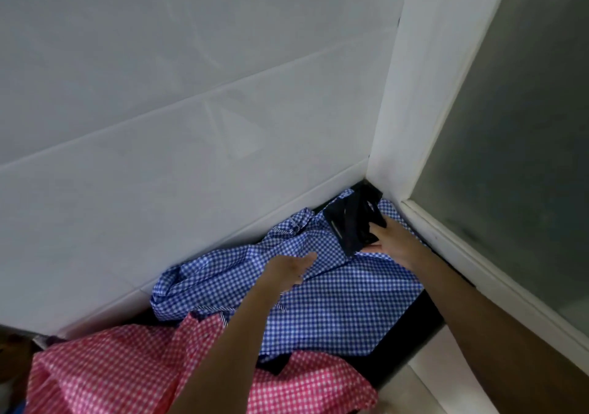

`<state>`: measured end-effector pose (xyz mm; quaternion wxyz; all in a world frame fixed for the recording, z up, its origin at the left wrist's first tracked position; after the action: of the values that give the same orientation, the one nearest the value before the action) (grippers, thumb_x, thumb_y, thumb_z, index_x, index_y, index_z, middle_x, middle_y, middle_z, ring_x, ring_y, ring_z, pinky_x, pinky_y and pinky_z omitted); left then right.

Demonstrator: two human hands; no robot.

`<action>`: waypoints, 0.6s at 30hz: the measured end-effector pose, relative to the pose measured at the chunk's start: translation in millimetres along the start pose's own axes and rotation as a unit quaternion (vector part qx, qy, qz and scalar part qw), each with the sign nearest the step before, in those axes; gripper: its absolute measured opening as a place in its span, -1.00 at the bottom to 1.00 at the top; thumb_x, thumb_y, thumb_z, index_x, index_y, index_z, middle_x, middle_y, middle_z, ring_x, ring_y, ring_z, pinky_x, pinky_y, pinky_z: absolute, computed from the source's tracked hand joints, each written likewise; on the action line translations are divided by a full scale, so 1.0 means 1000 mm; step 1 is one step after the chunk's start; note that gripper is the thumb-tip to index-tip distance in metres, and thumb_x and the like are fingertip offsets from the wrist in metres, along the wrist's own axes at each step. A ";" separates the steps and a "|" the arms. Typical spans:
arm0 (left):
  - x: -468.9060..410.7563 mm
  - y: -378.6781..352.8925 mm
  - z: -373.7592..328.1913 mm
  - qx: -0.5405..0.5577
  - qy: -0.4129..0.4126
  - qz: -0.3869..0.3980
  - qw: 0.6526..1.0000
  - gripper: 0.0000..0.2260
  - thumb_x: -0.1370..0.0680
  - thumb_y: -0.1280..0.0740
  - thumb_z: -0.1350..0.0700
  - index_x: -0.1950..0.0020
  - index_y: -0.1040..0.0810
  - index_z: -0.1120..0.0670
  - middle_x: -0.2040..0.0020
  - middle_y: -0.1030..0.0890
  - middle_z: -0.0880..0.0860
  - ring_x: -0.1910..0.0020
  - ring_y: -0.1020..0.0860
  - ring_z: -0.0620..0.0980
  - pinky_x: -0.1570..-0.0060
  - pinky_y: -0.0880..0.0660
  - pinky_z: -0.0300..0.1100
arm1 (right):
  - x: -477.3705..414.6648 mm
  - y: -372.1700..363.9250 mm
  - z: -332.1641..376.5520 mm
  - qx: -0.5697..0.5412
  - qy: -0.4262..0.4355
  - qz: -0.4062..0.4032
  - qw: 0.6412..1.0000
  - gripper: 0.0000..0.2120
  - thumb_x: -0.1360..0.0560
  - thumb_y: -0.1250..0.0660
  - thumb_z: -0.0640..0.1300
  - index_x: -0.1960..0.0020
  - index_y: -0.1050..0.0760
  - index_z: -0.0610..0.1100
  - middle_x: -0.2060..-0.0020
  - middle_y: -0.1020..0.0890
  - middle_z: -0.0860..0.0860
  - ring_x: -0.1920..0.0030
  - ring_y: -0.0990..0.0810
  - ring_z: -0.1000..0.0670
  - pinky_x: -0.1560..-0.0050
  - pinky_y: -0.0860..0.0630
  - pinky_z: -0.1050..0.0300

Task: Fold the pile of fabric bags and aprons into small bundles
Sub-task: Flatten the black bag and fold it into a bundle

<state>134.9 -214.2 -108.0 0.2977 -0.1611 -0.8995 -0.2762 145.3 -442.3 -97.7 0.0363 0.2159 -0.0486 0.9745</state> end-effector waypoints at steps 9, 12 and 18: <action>0.061 -0.022 -0.087 0.441 -0.209 0.072 0.870 -0.63 -0.43 -0.36 0.07 -0.17 -0.56 0.24 -0.10 -0.65 0.19 -0.11 -0.62 0.11 -0.03 -0.58 -0.10 | 0.064 -0.020 0.027 -0.105 0.039 0.062 0.992 -0.46 -0.37 -0.46 0.01 -0.29 -0.48 -0.16 -0.08 -0.62 -0.16 -0.08 -0.63 -0.06 -0.06 -0.54 0.18; 0.072 -0.019 -0.097 0.477 -0.211 0.055 0.852 -0.67 -0.42 -0.37 0.12 -0.14 -0.57 0.23 -0.07 -0.66 0.16 -0.07 -0.64 0.08 0.02 -0.59 -0.12 | 0.071 0.004 0.042 -0.206 0.163 0.052 0.963 -0.70 -0.42 -0.41 0.06 0.14 -0.62 -0.20 0.20 -0.65 -0.10 0.17 -0.65 -0.05 0.10 -0.59 0.12; 0.082 0.001 -0.114 0.560 -0.216 0.003 0.799 -0.62 -0.43 -0.37 0.10 -0.21 -0.53 0.22 -0.14 -0.64 0.15 -0.14 -0.61 0.06 -0.17 -0.50 -0.04 | 0.101 0.030 0.071 -0.362 0.151 0.098 0.915 -0.72 -0.11 -0.64 -0.08 0.47 -0.51 -0.06 0.47 -0.42 0.06 0.42 -0.45 0.11 0.20 -0.53 0.22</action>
<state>123.3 -271.1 19.6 0.1343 -0.0242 -0.9379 0.3188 80.6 -474.9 7.1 0.0231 0.0326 -0.4129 0.9099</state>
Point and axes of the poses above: each hand's wrist, its own x-axis away from the middle knuckle, its own y-axis out of the back of the hand, z = x × y, the point moved 4 cm from there along -x, towards the middle knuckle
